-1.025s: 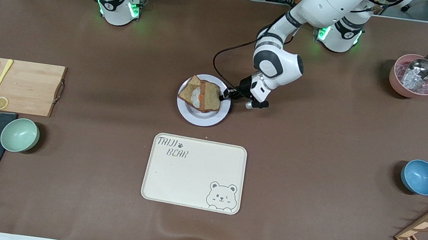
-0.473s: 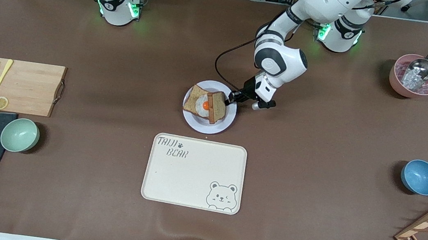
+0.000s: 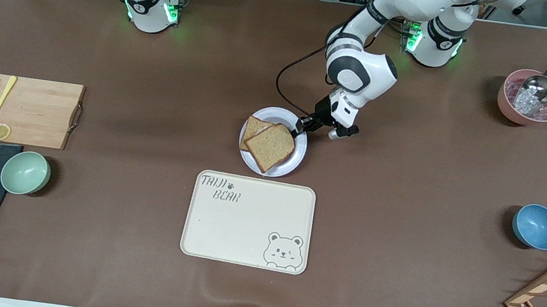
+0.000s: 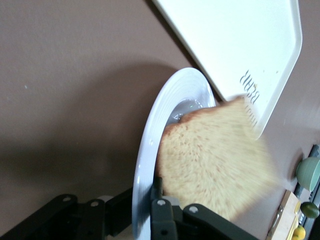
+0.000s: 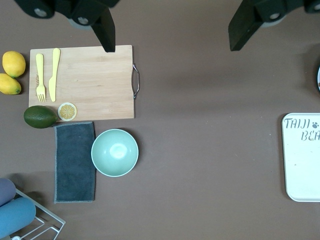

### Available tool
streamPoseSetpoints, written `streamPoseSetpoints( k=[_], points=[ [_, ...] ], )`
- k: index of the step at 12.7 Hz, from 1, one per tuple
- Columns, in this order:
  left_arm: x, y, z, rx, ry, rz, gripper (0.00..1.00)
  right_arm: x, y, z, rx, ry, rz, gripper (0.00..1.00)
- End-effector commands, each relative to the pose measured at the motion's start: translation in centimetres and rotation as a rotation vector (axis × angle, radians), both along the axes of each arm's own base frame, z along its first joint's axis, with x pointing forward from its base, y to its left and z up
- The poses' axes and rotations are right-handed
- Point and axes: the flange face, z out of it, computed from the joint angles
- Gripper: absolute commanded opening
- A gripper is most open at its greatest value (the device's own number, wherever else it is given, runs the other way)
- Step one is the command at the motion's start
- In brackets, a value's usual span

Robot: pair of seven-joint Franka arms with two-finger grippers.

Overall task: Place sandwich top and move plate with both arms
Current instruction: 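Slide the white plate onto the bear tray with the left gripper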

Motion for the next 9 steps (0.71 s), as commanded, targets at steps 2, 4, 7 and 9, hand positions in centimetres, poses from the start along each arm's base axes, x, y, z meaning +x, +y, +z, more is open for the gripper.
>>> streamPoseSetpoints(
  k=[2,4,7,9],
  points=[
    [1.1,-0.2,2.2,-0.018,-0.013,0.072,0.0,0.3,0.4,0.7,-0.021,0.003,-0.007,1.0],
    [2.3,0.0,3.2,-0.025,-0.028,0.097,0.0,0.4,0.8,0.7,-0.025,0.001,-0.001,1.0],
    [3.9,0.4,4.7,-0.045,-0.055,0.126,0.0,0.5,0.8,0.6,-0.026,0.003,-0.003,1.0],
    [4.0,0.3,4.8,-0.047,-0.057,0.125,0.0,0.4,0.6,0.6,-0.026,0.005,-0.006,1.0]
  ],
)
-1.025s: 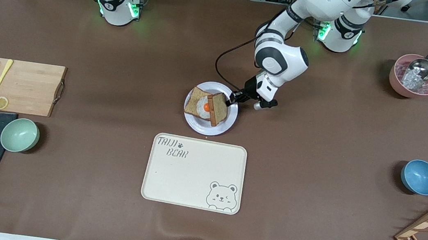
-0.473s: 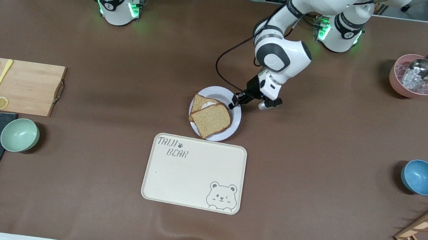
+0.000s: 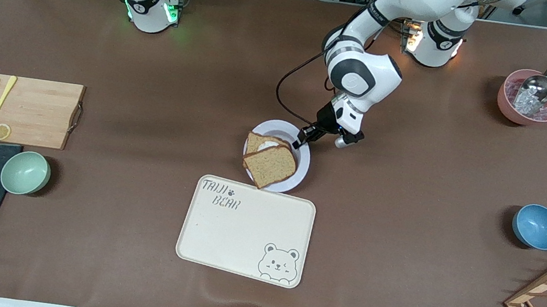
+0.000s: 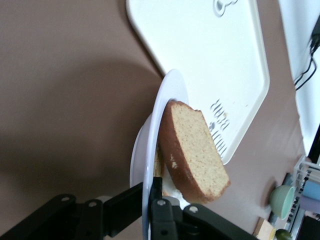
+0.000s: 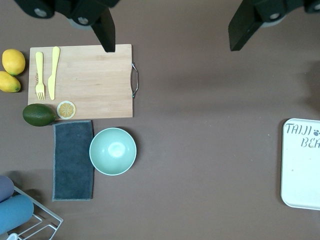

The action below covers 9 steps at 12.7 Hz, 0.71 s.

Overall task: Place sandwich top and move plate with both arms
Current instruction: 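Slide the white plate onto the bear tray with the left gripper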

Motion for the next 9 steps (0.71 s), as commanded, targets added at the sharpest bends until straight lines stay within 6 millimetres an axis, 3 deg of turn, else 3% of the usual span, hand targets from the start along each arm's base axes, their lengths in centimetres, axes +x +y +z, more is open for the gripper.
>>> streamPoseSetpoints(
  k=[1,5,9],
  points=[
    [0.2,-0.3,1.8,-0.02,-0.02,0.02,0.0,0.2,-0.2,0.5,-0.023,0.005,-0.019,1.0],
    [-0.2,-0.9,2.2,-0.023,-0.031,0.001,0.0,0.3,-0.2,0.2,-0.022,0.01,-0.022,1.0],
    [2.1,-2.0,4.6,-0.095,-0.053,0.056,0.0,0.2,-0.7,0.1,-0.022,0.013,-0.03,1.0]
  ],
)
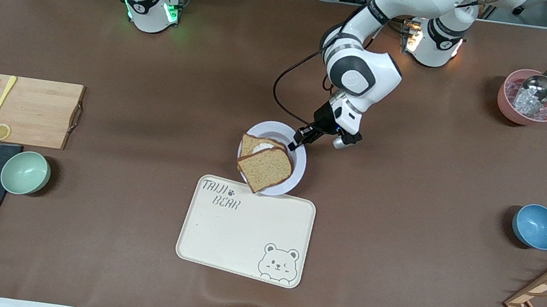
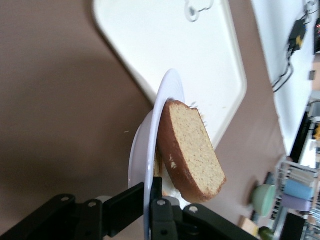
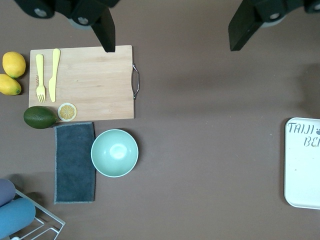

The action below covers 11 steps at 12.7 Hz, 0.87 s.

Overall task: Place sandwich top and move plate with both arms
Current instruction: 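Slide the white plate onto the bear tray with the left gripper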

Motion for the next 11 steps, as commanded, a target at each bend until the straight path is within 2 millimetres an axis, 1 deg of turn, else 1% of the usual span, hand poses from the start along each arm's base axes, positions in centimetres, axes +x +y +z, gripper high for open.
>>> streamPoseSetpoints(
  k=[1,2,3,5,6,8,10,11],
  points=[
    [1.6,-1.0,2.7,-0.068,-0.018,0.059,0.0,0.3,-0.2,0.0,-0.02,0.013,-0.015,1.0],
    [2.4,-1.1,2.9,-0.083,-0.021,0.073,0.0,0.4,-0.2,-0.2,-0.02,0.016,-0.013,1.0],
    [3.6,-1.1,3.2,-0.1,-0.028,0.09,0.0,0.4,-0.2,-0.1,-0.02,0.013,-0.013,1.0],
    [6.0,-1.7,2.5,-0.131,-0.035,0.109,0.0,0.6,0.1,-0.2,-0.02,0.013,-0.014,1.0],
    [7.2,-1.9,2.1,-0.141,-0.042,0.118,0.0,0.7,0.3,-0.2,-0.02,0.012,-0.017,1.0],
    [9.7,-1.4,1.0,-0.159,-0.06,0.14,0.0,0.8,0.2,-0.2,-0.022,0.01,-0.017,1.0],
    [11.3,-1.3,-0.6,-0.172,-0.075,0.14,0.0,0.8,0.2,-0.2,-0.021,0.008,-0.019,1.0],
    [12.2,-1.8,-1.3,-0.187,-0.074,0.149,0.0,0.7,0.0,-0.1,-0.021,0.006,-0.022,1.0]
  ],
)
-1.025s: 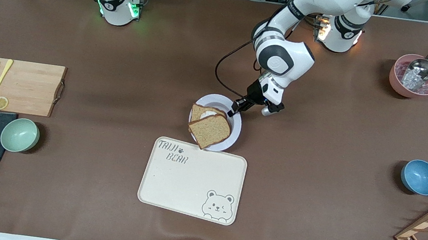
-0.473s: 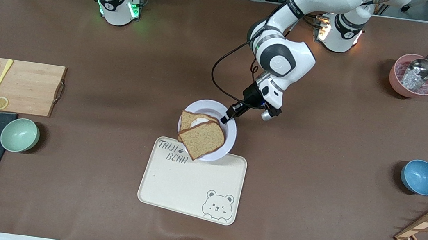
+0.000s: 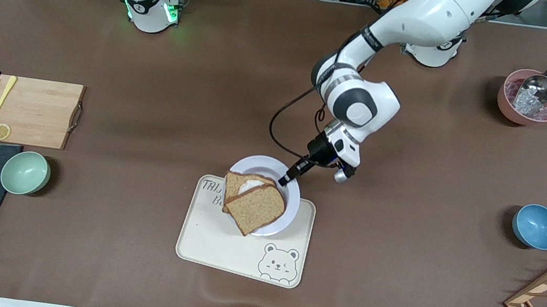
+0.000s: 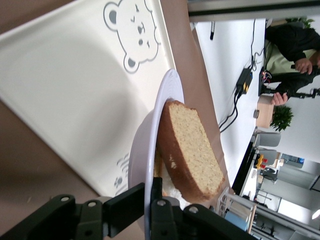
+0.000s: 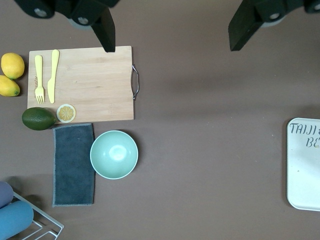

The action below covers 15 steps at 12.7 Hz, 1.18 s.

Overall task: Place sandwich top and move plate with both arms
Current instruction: 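Slide the white plate onto the bear tray with the left gripper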

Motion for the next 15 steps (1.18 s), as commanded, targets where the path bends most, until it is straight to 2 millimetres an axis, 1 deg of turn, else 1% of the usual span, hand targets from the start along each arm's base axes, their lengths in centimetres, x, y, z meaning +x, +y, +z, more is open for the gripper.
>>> streamPoseSetpoints(
  k=[1,2,4,5,7,9,10,14,15],
  points=[
    [2.3,-2.3,-1.6,-0.038,-0.024,0.003,0.0,0.3,-0.1,0.6,-0.02,-0.006,-0.02,1.0],
    [2.5,-2.8,-2.6,-0.03,-0.026,0.0,0.0,0.4,-0.1,0.6,-0.019,-0.01,-0.02,1.0],
    [2.5,-3.2,-3.4,-0.033,-0.036,-0.011,0.0,0.9,-0.2,0.0,-0.018,-0.021,-0.022,1.0],
    [2.5,-3.4,-4.2,-0.039,-0.034,-0.018,0.0,1.0,-0.2,0.0,-0.019,-0.021,-0.022,1.0],
    [2.5,-3.7,-5.6,-0.03,-0.039,-0.027,0.0,1.0,-0.2,0.0,-0.017,-0.021,-0.024,1.0],
    [2.8,-3.3,-6.7,-0.018,-0.051,-0.035,0.0,1.1,-0.3,-0.3,-0.012,-0.017,-0.025,1.0],
    [3.0,-3.4,-6.8,-0.019,-0.061,-0.038,0.0,1.2,-0.3,-0.4,-0.012,-0.015,-0.025,1.0],
    [4.2,-3.1,-8.4,-0.013,-0.07,-0.026,0.0,1.2,-0.1,-0.4,-0.007,-0.015,-0.044,1.0],
    [4.3,-3.5,-8.6,-0.007,-0.081,-0.032,0.0,1.2,0.2,-0.4,-0.007,-0.015,-0.047,1.0]
  ],
)
